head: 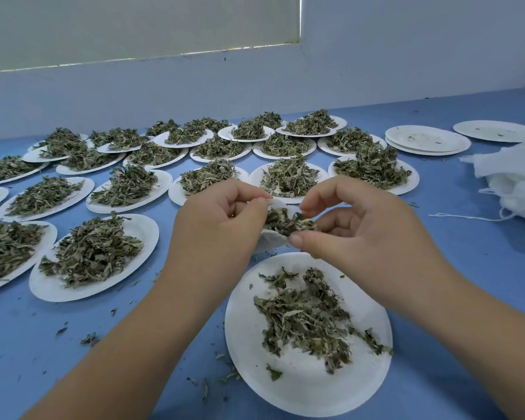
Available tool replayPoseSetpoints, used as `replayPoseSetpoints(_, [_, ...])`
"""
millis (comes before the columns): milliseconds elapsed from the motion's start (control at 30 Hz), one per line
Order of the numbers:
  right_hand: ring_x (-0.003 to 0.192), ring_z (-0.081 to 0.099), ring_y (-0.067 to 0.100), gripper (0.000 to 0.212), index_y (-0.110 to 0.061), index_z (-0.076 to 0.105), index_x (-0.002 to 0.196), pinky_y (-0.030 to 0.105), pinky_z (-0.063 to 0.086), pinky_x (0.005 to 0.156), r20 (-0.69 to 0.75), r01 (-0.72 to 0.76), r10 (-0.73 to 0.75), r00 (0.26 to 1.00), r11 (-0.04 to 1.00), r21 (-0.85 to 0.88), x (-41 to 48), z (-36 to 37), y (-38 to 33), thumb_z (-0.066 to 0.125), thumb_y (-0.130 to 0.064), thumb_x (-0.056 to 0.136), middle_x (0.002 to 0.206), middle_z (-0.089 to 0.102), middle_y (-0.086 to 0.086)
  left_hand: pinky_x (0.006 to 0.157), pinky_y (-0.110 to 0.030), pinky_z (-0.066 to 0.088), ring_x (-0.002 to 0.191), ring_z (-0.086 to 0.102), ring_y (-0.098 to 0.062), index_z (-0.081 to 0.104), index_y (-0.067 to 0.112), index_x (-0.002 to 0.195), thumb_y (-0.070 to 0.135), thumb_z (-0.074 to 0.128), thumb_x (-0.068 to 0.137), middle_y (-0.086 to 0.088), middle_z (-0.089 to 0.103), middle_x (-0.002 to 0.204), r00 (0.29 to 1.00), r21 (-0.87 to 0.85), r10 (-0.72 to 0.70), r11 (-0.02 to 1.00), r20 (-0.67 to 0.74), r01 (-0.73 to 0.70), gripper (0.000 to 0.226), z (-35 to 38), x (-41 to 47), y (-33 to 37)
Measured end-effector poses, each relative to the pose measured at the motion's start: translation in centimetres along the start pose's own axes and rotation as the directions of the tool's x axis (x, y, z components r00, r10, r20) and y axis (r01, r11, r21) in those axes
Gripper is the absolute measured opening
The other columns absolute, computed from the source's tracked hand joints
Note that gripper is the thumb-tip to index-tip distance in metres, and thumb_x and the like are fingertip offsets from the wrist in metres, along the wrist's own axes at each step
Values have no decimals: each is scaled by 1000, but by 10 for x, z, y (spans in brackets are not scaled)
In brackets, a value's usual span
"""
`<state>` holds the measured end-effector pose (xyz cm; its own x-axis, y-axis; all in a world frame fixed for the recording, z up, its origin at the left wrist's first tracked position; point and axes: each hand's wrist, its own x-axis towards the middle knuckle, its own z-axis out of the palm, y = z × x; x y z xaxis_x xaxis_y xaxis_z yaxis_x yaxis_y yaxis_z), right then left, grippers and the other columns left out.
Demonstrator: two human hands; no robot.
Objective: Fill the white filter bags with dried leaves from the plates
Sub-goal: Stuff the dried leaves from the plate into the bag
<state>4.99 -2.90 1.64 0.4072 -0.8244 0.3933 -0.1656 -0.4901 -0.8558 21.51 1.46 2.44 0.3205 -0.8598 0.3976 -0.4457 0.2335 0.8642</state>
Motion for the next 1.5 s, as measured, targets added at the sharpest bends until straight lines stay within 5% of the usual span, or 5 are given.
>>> replayPoseSetpoints(267, [68, 62, 14, 21, -33, 68, 82, 35, 55, 64, -37, 123, -128, 991, 985, -120, 0, 2, 2, 81, -18, 73, 77, 62, -9, 43, -8, 29, 42, 38, -4, 69, 25, 77, 11, 60, 89, -8, 51, 55, 994, 109, 106, 988, 35, -109, 19, 6, -7, 2])
replayPoseSetpoints(633, [72, 59, 7, 17, -28, 76, 82, 18, 47, 64, 29, 227, -231, 972, 911, -345, -2, 5, 1, 76, -13, 77, 78, 64, -11, 43, -3, 31, 43, 39, -4, 70, 18, 76, 5, 60, 88, -14, 49, 55, 986, 109, 116, 986, 120, -130, 20, 10, -10, 4])
replayPoseSetpoints(867, [74, 66, 10, 28, -30, 70, 85, 28, 57, 70, 11, 184, -184, 983, 976, -113, 0, 2, 2, 76, -4, 76, 82, 63, -11, 46, -8, 31, 46, 38, -4, 69, 25, 74, 10, 60, 87, -8, 49, 54, 991, 159, 111, 980, 78, -122, 21, 10, -8, 2])
replayPoseSetpoints(1067, [64, 56, -1, 13, -23, 73, 78, 4, 37, 59, -14, 295, -315, 949, 904, -309, 0, 6, 3, 79, -11, 74, 69, 63, -14, 45, -6, 31, 43, 41, -3, 72, 22, 78, 7, 60, 87, -11, 58, 57, 988, 113, 100, 987, 117, -114, 21, 10, -8, 6])
replayPoseSetpoints(1500, [70, 54, 9, 12, -33, 71, 90, 11, 37, 61, 51, 332, -329, 943, 914, -235, 7, -5, 5, 69, -23, 82, 82, 62, -22, 46, -8, 30, 44, 39, -4, 71, 21, 80, 9, 59, 91, -11, 52, 55, 995, 70, 87, 993, 49, -90, 20, 4, -4, 2])
